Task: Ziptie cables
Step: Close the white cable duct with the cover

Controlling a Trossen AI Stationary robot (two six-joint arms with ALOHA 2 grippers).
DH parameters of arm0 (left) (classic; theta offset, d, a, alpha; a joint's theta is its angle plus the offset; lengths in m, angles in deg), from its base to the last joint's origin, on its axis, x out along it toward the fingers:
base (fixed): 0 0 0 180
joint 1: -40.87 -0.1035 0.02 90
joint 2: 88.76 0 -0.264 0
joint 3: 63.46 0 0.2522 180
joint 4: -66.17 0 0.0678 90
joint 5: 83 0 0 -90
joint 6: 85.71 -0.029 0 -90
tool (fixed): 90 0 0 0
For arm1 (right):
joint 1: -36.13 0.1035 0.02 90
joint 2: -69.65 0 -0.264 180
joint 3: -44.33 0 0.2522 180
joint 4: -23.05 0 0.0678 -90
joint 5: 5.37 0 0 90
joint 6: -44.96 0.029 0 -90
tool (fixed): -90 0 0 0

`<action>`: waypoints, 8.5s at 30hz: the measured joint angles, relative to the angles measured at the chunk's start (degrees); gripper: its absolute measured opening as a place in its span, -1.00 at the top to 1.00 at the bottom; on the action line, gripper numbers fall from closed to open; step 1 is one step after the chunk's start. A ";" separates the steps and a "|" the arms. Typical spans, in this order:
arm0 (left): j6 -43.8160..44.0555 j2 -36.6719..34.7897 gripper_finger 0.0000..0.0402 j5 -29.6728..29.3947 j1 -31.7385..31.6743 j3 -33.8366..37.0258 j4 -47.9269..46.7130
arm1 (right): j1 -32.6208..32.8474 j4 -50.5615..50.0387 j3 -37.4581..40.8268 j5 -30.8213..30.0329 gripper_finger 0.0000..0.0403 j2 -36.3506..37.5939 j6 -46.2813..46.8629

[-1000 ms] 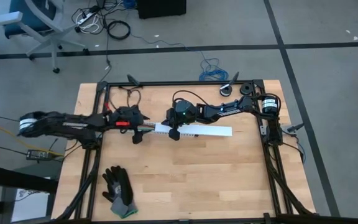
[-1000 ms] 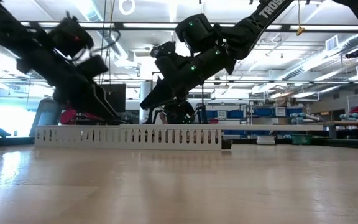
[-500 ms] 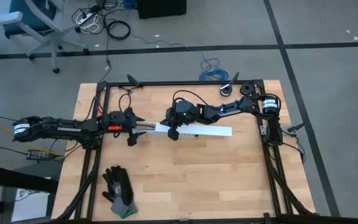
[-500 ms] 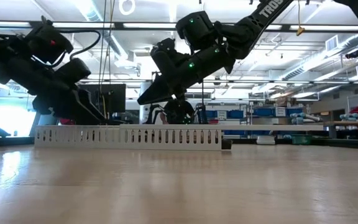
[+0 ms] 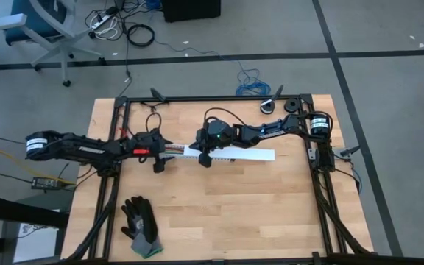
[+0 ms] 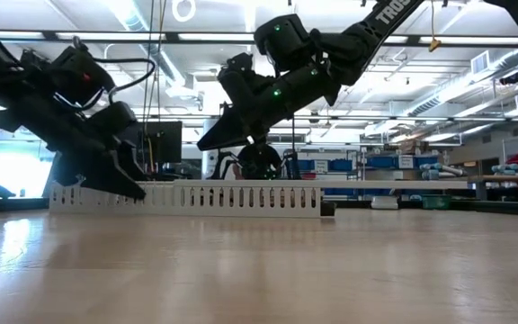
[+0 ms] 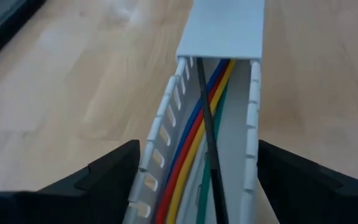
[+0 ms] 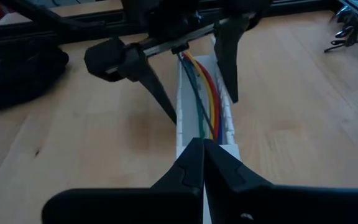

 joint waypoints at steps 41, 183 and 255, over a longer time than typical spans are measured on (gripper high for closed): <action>2.07 5.73 -0.18 5.08 -0.04 -0.37 7.32 | -0.93 -9.43 -15.74 3.32 1.00 -9.85 -6.36; 9.62 -1.22 -0.55 6.86 -0.01 -1.37 -2.35 | -1.24 -21.14 -27.15 8.20 1.00 -10.73 -10.27; 12.38 -19.49 -0.09 3.26 0.01 5.08 -16.16 | -0.45 -10.35 -29.12 9.97 1.00 -22.83 -2.87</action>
